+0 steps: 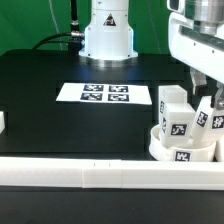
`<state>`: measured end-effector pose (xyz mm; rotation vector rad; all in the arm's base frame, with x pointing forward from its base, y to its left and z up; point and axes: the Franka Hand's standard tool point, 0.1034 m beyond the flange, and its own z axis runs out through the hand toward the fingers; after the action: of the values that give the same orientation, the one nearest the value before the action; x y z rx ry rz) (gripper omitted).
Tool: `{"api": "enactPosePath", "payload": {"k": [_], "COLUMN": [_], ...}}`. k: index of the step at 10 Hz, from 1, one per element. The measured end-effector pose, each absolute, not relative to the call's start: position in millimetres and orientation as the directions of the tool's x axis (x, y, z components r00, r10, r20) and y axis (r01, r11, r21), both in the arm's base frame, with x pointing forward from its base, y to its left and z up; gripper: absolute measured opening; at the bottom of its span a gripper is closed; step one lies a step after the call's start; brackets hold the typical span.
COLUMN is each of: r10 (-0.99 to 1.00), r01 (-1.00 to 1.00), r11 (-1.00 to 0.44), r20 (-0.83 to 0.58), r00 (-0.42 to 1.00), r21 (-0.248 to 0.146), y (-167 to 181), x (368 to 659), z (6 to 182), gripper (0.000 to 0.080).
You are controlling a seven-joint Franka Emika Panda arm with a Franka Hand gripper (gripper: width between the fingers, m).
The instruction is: Assemble stool
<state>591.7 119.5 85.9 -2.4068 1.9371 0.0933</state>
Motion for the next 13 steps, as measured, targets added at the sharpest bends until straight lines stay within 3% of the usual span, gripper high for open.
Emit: {"api": "enactPosePath", "payload": {"k": [6,8,13], "r10": [-0.890,-0.845,-0.805], "r01": [-0.900,-0.857,-0.823], "r11": [0.433,0.515,0.567], "r20": [-0.178,-0.191,-0.221], "r00": [-0.420,-0.500,-0.551], "r21": [-0.043,-0.032,-0.013], "y": [119,124,121], "x": [593,594,594], "z": [86.5,86.8,86.9], "gripper": [0.0330,0.0330,0.0330]}}
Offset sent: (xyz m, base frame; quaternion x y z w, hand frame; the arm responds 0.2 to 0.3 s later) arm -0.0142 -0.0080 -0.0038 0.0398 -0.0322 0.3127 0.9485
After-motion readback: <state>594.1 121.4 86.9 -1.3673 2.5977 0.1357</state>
